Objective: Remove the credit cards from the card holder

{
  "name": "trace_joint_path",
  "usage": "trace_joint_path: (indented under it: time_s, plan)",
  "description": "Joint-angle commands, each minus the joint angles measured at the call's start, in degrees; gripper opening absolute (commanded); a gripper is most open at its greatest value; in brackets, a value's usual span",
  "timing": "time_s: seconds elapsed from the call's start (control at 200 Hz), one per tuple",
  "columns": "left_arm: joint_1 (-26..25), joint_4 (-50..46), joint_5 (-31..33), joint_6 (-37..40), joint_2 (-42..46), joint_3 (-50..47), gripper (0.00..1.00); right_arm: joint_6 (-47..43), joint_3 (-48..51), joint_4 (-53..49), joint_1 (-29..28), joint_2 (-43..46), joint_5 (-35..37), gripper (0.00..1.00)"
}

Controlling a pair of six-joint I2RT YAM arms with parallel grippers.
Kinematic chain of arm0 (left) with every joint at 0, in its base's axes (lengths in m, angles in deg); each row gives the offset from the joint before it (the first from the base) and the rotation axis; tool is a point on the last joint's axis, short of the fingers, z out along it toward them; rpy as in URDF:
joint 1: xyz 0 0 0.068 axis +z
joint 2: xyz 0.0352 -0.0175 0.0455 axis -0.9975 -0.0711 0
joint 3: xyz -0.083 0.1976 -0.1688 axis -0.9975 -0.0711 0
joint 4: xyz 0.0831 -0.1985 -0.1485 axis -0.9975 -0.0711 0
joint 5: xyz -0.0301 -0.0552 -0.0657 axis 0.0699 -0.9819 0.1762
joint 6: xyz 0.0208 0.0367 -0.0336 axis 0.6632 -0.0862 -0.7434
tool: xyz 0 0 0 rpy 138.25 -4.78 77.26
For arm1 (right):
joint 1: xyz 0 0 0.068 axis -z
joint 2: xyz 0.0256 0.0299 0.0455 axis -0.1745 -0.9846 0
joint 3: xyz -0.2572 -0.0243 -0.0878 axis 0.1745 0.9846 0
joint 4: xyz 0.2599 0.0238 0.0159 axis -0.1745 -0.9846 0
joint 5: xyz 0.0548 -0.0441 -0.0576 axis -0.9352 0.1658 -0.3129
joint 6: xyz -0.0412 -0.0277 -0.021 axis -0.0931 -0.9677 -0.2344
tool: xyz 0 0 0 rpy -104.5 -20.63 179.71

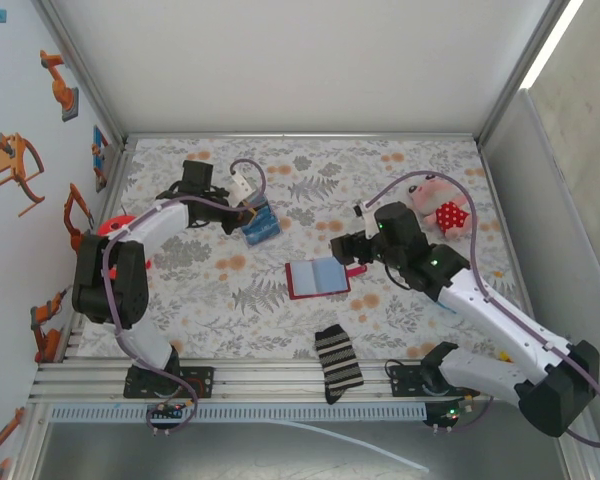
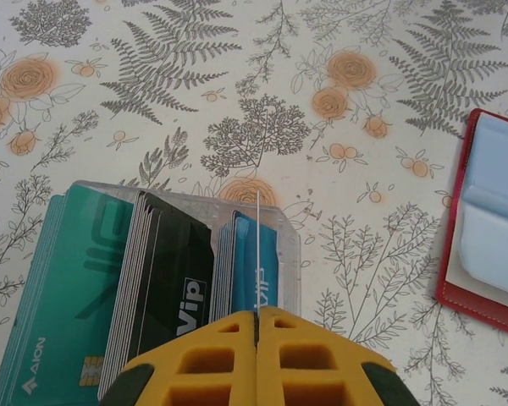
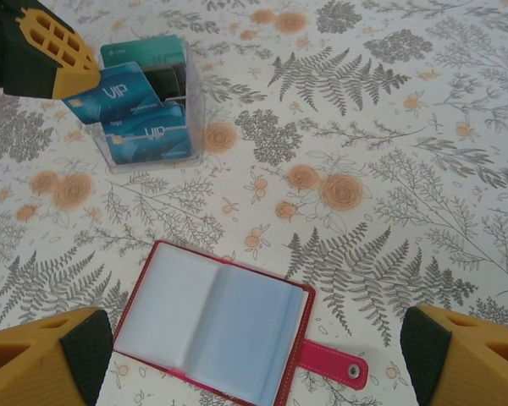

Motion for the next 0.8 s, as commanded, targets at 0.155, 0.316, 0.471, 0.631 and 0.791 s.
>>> trace_joint_path:
  time_s: [0.155, 0.316, 0.471, 0.631, 0.791]
  plan:
    - [0.21, 0.52, -1.62, 2.56, -3.20, 2.71, 0.00, 2.26, 0.95, -2.07, -0.04, 2.67, 3.86, 0.88]
    - [0.12, -0.97, -1.82, 3.30, -5.55, 3.91, 0.00, 2.08, 0.86, -2.24, -0.04, 2.99, 3.91, 0.88]
    - [-0.48, -2.38, -1.20, 3.18, -6.88, 5.10, 0.13, 2.09, 0.90, -2.47, -0.04, 2.74, 4.77, 0.88]
    - [-0.49, -2.34, -0.26, 1.46, -4.48, 4.97, 0.51, 2.66, 1.47, -2.51, 0.04, 2.87, 8.28, 0.93]
    - [-0.28, 0.44, 3.80, -1.28, 1.79, 1.65, 0.57, 3.14, 3.20, -1.65, 0.59, 4.68, 17.17, 0.99]
